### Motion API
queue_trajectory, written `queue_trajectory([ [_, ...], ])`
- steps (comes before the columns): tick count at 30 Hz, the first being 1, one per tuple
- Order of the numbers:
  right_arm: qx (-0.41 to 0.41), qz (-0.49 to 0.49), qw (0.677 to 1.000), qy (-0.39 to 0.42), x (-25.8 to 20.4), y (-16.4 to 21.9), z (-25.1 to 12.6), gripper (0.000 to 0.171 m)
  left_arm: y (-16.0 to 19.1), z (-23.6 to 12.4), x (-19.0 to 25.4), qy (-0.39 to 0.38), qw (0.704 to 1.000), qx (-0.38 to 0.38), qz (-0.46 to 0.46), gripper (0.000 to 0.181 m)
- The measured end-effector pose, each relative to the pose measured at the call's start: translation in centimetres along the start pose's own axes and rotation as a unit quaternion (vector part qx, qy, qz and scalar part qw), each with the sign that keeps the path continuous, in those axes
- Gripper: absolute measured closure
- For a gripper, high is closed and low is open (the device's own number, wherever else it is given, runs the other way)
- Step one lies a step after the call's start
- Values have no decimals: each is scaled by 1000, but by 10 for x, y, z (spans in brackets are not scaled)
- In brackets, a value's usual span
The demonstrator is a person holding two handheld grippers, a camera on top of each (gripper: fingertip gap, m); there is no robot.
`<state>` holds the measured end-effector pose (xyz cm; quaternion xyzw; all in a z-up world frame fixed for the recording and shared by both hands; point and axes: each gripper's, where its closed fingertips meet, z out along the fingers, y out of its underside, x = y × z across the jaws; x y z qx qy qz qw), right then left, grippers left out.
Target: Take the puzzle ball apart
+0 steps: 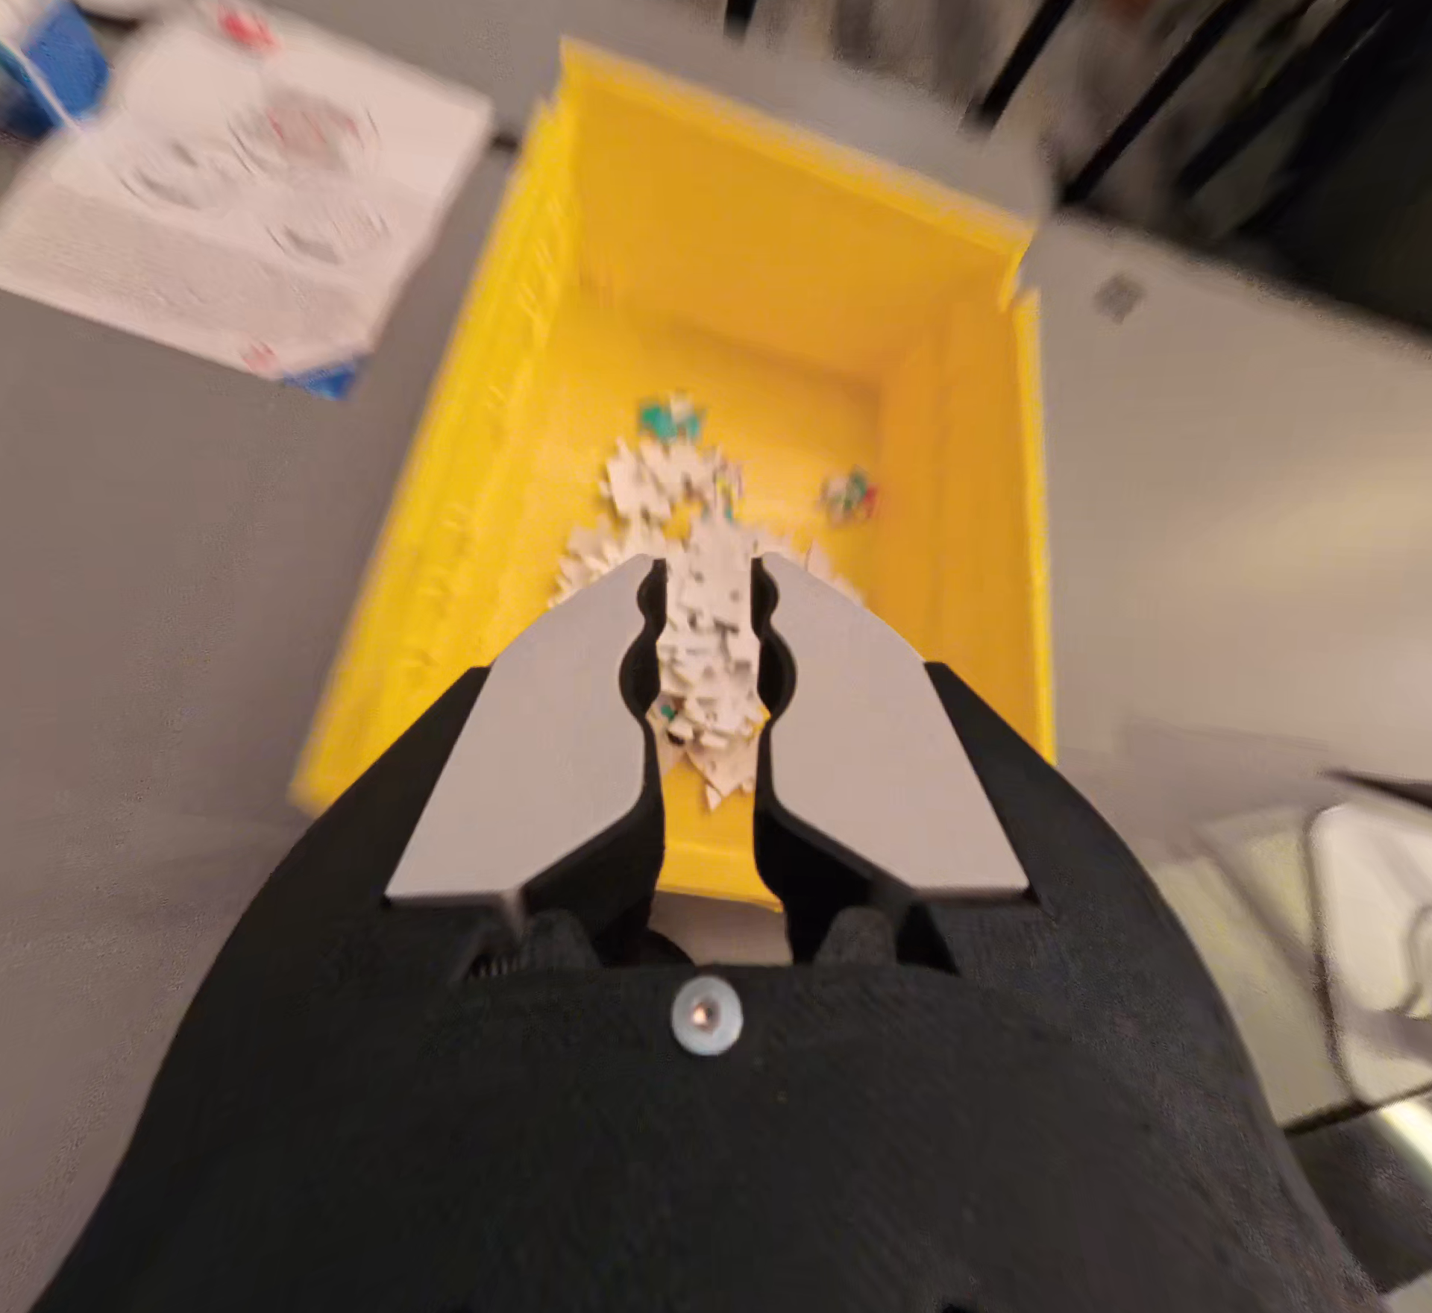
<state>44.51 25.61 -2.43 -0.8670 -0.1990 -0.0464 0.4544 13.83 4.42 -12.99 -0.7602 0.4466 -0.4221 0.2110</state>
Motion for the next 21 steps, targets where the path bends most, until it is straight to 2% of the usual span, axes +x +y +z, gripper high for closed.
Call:
queue_trajectory([
  [1,62,-26,998,10,-22,-18,-27,151,2,3,-1,-2,1000,-7,1,158],
  [2,121,-42,992,-20,-58,-31,-50,153,4,5,-1,-6,1000,-14,3,158],
  [3,157,-50,981,-98,-108,-35,-67,154,4,7,-1,-10,1000,-15,8,162],
  [4,149,-49,966,-205,-163,-26,-81,154,4,7,1,-7,1000,-15,13,172],
  [6,83,-36,913,-398,-256,4,-102,145,1,7,6,4,1000,-8,17,177],
  [8,35,-29,873,-486,-309,28,-108,142,-2,5,9,8,1000,1,20,178],
  [10,-20,-53,864,-501,-336,51,-99,130,-3,2,8,2,1000,5,29,178],
  [12,-52,-81,863,-496,-350,66,-88,128,-5,0,7,-5,999,8,33,178],
  [14,-69,-81,848,-520,-362,71,-88,150,-5,-1,8,-1,999,10,32,178],
  [15,-76,-74,843,-528,-365,72,-87,153,-6,-1,9,0,999,11,31,178],
  [16,-79,-68,837,-538,-368,72,-87,165,-6,-1,10,1,999,9,34,178],
  [21,-92,-45,827,-554,-367,71,-88,167,-3,-2,11,-23,997,-9,67,178],
])
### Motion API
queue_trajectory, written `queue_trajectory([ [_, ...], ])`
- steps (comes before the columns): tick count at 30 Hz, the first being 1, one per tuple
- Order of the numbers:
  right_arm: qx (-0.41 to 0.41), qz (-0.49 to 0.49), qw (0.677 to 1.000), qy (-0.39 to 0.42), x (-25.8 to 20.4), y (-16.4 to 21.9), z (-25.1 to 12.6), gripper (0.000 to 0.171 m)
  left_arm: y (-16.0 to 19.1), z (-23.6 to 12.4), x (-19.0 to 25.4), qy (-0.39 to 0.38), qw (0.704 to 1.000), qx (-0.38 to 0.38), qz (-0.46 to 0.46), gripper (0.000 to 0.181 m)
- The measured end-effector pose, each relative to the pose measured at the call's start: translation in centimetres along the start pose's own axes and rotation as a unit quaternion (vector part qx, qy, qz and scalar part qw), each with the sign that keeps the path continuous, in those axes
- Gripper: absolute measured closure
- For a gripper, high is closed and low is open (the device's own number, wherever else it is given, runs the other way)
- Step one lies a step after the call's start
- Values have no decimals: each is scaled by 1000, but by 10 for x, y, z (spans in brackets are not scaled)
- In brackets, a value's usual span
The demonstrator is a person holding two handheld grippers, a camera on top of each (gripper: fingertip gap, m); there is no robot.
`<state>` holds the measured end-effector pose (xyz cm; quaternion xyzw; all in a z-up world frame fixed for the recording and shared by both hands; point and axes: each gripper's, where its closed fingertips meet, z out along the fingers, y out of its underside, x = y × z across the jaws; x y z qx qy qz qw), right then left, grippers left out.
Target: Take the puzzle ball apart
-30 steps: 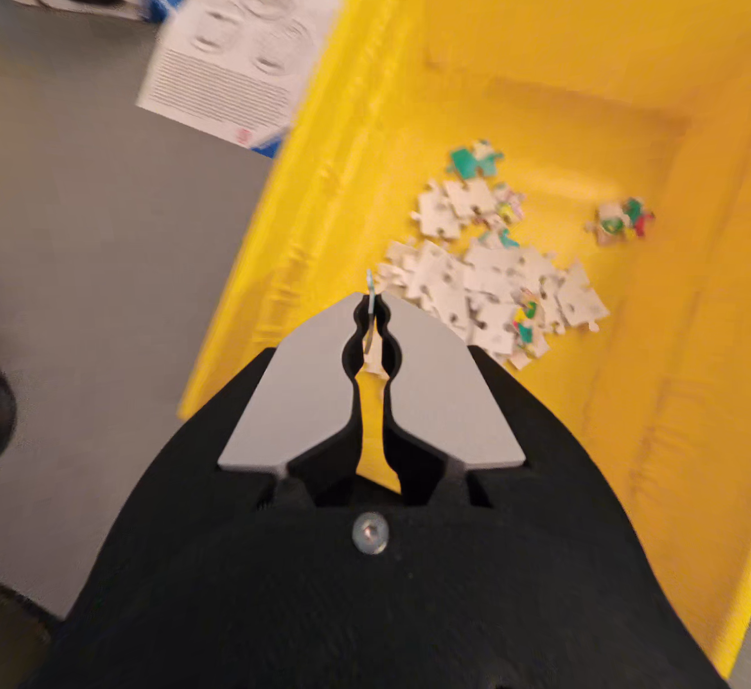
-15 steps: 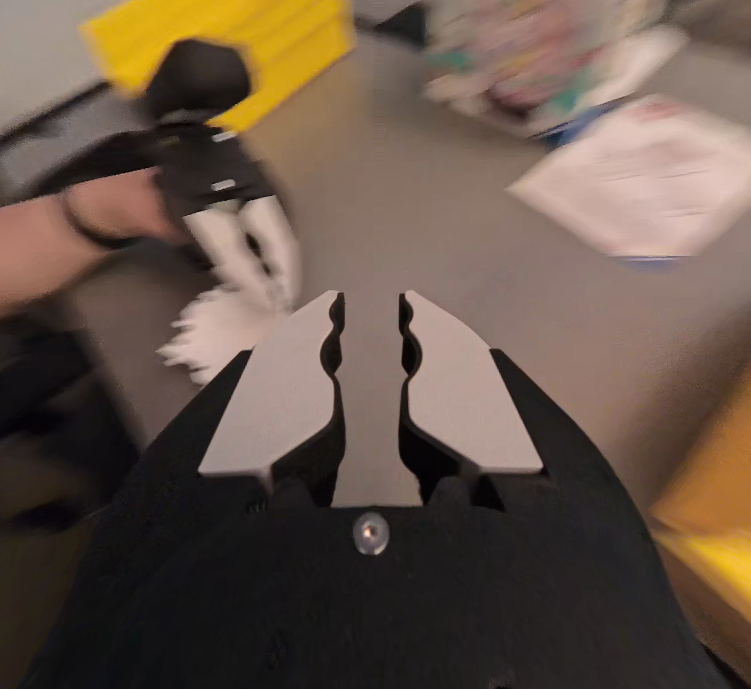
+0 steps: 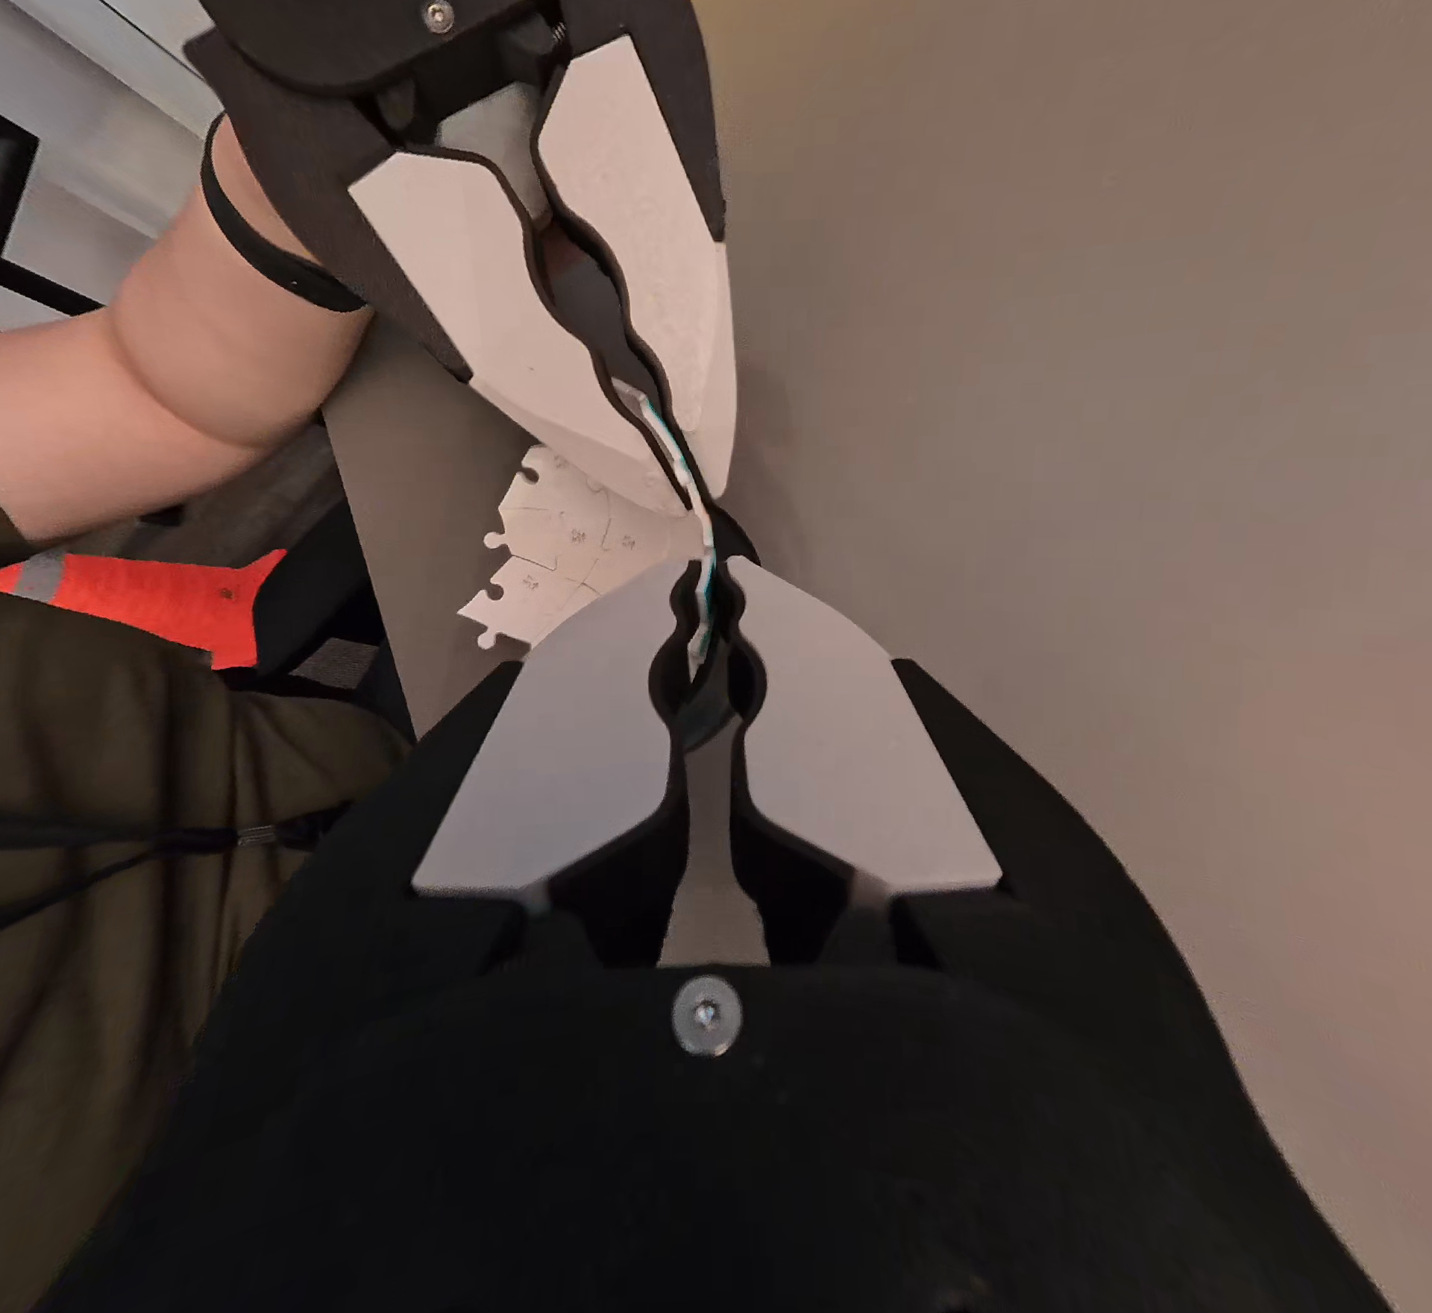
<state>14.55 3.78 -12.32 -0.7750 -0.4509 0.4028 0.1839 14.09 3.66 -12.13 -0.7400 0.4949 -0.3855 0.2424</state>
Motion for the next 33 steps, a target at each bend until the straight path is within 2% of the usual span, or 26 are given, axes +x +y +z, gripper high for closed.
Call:
queue_trajectory([
  [4,-11,-19,1000,15,1,1,-1,168,-1,0,1,-3,1000,0,2,178],
  [7,-8,-35,999,29,-1,-1,0,168,7,4,7,24,999,-22,-12,165],
  [9,-1,-36,999,31,-1,-4,0,168,14,9,5,13,999,-43,-6,173],
  [11,-1,-38,999,33,0,-5,-1,168,13,9,4,2,999,-44,5,173],
  [15,12,-5,1000,6,0,-8,-4,168,9,6,3,-18,999,-38,32,174],
  [21,-13,52,997,-58,1,-1,3,168,18,9,3,-21,997,-68,35,172],
  [25,-24,29,998,-50,1,-2,4,168,19,8,2,-27,996,-75,43,172],
  [27,-22,52,997,-56,1,-4,3,168,17,6,1,-32,996,-69,49,172],
  [30,-34,105,989,-94,-2,-2,3,167,18,6,4,-26,995,-72,59,172],
  [33,-40,92,983,-154,-8,2,1,166,19,7,10,-5,995,-72,64,172],
])
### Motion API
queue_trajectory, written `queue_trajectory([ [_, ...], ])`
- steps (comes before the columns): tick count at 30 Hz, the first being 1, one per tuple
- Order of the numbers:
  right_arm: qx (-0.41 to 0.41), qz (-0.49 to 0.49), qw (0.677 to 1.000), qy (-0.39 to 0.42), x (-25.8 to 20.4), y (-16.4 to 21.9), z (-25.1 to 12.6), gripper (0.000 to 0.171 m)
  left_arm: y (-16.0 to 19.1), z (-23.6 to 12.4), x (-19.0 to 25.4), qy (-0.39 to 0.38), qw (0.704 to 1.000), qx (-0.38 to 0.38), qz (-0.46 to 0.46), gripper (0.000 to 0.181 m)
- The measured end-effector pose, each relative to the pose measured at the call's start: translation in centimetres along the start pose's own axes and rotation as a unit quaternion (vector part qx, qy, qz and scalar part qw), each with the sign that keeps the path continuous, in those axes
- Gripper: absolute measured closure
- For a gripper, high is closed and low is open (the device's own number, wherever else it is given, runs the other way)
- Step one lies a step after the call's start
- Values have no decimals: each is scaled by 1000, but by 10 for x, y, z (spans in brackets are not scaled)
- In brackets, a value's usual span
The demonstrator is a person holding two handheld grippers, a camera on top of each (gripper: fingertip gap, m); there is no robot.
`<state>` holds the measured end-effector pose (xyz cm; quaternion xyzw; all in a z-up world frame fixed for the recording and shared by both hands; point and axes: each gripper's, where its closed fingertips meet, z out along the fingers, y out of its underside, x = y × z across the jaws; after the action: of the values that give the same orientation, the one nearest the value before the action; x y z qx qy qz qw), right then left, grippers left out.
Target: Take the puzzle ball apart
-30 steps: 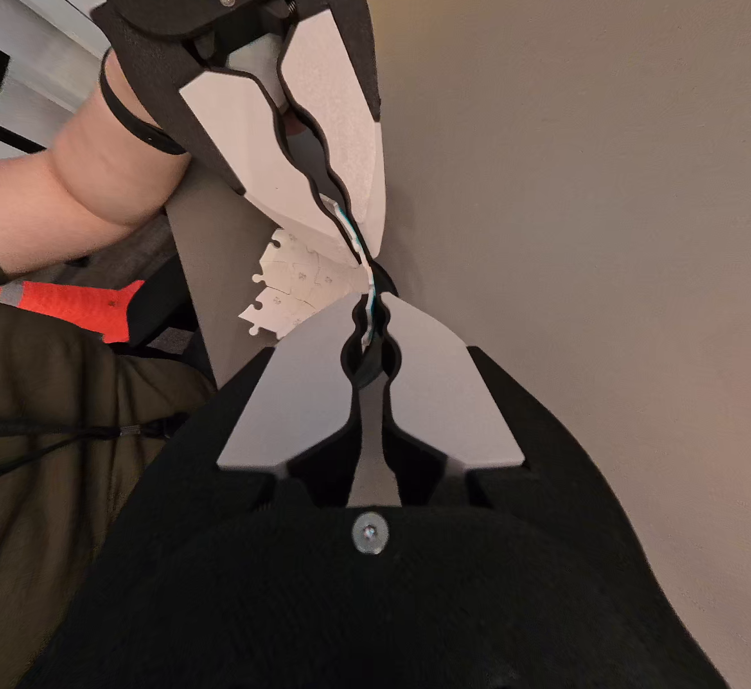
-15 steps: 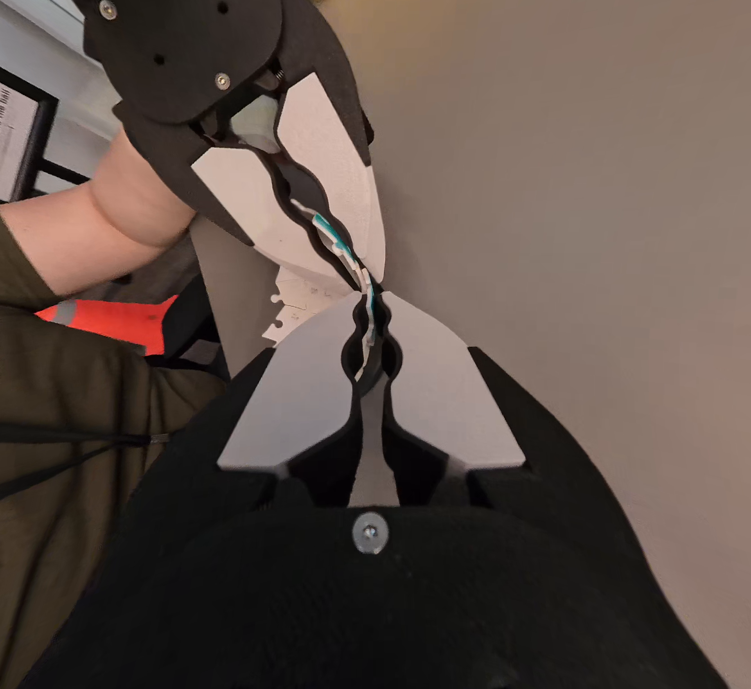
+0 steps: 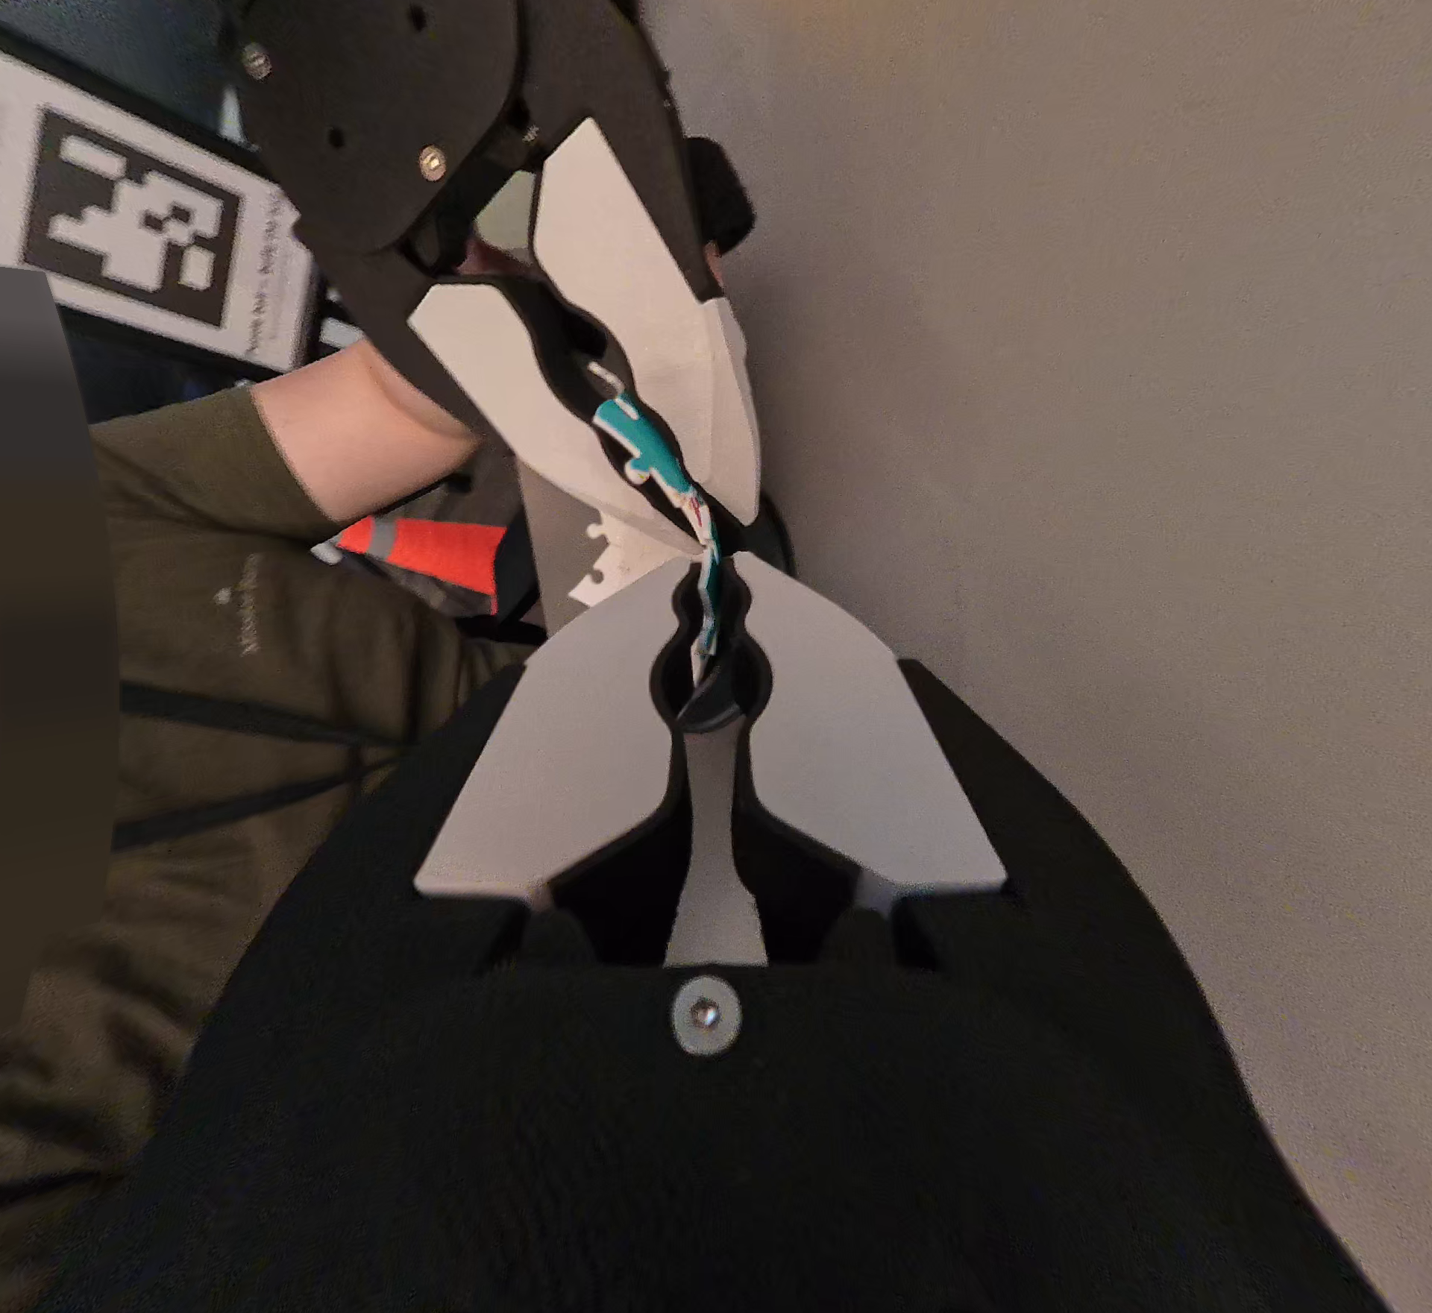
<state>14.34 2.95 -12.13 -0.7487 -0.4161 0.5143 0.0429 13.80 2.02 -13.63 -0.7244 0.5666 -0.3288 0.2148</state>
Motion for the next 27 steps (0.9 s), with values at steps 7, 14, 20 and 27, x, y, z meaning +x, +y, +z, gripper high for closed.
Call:
queue_trajectory([
  [7,28,-27,999,-17,-2,-6,-3,168,-5,-4,2,8,1000,13,-17,175],
  [14,10,-40,997,-68,-14,-5,-7,168,-13,-8,11,38,998,40,-9,176],
  [20,-25,-288,956,37,-12,-4,-4,168,-8,-5,12,67,996,34,-51,177],
  [27,-16,-447,888,110,-24,-10,-11,168,-17,-13,18,114,987,66,-86,177],
])
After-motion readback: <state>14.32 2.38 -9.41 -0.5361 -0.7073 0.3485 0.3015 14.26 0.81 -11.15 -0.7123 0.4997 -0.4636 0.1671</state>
